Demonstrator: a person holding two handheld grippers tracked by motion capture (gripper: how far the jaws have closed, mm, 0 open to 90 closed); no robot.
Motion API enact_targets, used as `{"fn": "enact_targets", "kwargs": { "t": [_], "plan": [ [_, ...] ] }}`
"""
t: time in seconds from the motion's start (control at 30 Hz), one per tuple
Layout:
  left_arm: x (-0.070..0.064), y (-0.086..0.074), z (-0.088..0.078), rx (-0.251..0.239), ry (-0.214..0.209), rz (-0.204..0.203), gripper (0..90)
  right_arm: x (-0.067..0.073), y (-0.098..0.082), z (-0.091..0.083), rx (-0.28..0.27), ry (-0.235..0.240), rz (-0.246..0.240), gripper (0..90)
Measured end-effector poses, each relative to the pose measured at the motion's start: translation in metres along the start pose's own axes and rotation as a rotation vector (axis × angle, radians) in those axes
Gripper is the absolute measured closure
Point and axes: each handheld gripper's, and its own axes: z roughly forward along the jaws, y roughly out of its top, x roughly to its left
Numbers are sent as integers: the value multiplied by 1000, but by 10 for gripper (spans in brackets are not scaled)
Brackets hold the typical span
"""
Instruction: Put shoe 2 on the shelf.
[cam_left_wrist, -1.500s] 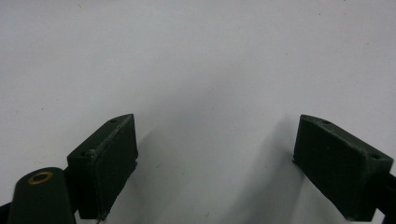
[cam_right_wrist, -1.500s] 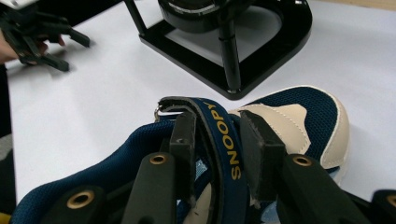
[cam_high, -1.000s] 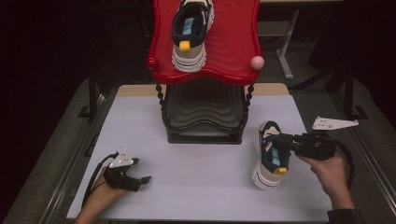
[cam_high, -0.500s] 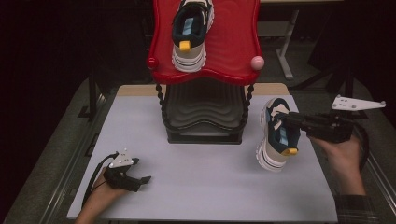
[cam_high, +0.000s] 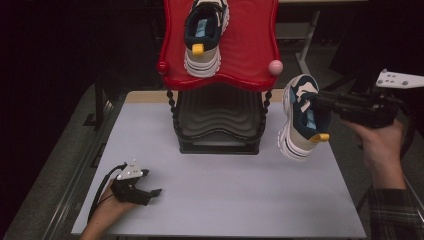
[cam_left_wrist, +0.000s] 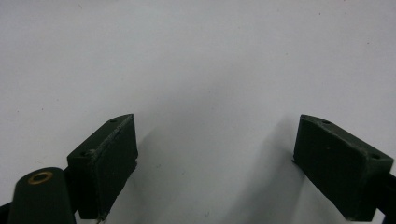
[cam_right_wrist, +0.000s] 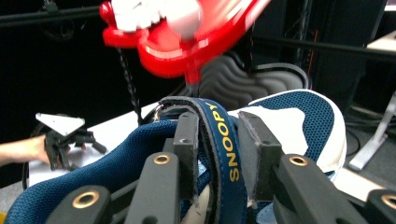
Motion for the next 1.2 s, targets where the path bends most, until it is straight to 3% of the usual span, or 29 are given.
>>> {"fn": "enact_targets", "kwargs": {
  "t": [0.7, 1.0, 1.2],
  "plan": [
    [0, 0, 0, 3, 0, 3, 128, 2, 93, -19, -143, -36, -84, 702],
    [0, 0, 0, 1, 0, 2, 128, 5, 131, -3, -189, -17, -108, 704],
    [0, 0, 0, 1, 1, 3, 128, 6, 154, 17, -204, -2, -119, 705]
  ]
}}
